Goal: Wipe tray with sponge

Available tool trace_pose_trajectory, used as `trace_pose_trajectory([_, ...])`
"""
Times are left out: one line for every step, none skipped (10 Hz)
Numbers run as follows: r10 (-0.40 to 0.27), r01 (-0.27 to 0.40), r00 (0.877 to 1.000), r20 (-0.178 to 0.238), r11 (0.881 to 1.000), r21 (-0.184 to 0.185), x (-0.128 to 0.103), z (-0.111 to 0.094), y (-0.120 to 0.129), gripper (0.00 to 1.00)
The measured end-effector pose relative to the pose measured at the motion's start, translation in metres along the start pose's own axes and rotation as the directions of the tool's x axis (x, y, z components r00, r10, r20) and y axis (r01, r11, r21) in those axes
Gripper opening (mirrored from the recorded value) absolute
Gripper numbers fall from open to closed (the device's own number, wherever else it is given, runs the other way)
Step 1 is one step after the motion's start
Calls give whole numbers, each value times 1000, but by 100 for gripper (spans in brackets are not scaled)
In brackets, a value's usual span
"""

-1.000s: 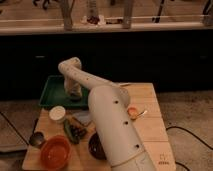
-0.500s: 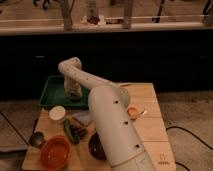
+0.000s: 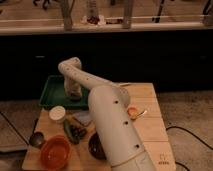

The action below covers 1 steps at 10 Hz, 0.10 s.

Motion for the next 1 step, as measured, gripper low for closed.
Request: trace_pose_trajectory([0, 0, 1000, 0, 1000, 0, 0, 0, 0, 0])
